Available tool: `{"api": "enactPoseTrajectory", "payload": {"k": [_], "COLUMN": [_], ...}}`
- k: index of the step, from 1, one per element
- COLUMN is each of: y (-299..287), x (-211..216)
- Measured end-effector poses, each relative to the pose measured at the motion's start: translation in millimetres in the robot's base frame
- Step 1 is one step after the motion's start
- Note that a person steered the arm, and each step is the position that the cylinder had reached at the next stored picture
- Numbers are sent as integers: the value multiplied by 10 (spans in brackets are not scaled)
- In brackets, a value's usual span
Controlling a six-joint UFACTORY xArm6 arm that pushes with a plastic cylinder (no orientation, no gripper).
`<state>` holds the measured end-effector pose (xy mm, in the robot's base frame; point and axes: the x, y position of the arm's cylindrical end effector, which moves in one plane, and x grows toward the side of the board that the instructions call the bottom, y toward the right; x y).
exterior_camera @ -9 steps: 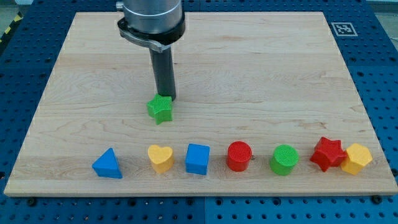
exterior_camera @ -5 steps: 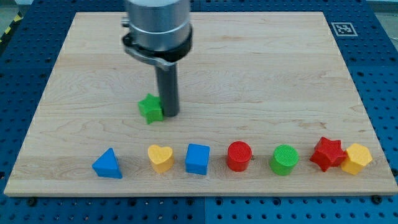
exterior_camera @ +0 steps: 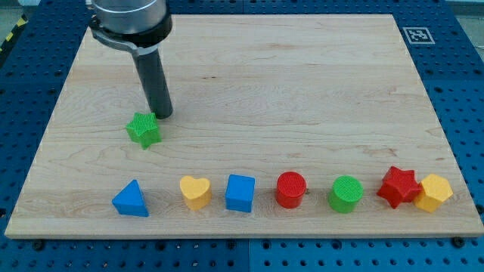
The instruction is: Move the green star closer to the blue triangle
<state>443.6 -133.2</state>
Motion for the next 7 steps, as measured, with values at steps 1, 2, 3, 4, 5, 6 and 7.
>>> {"api": "enactPoseTrajectory", "payload": {"k": [1,2,3,4,5,6,7], "y": [-8,-111,-311,-379,-379,-380,-436], "x": [209,198,69,140,266,375,251]}}
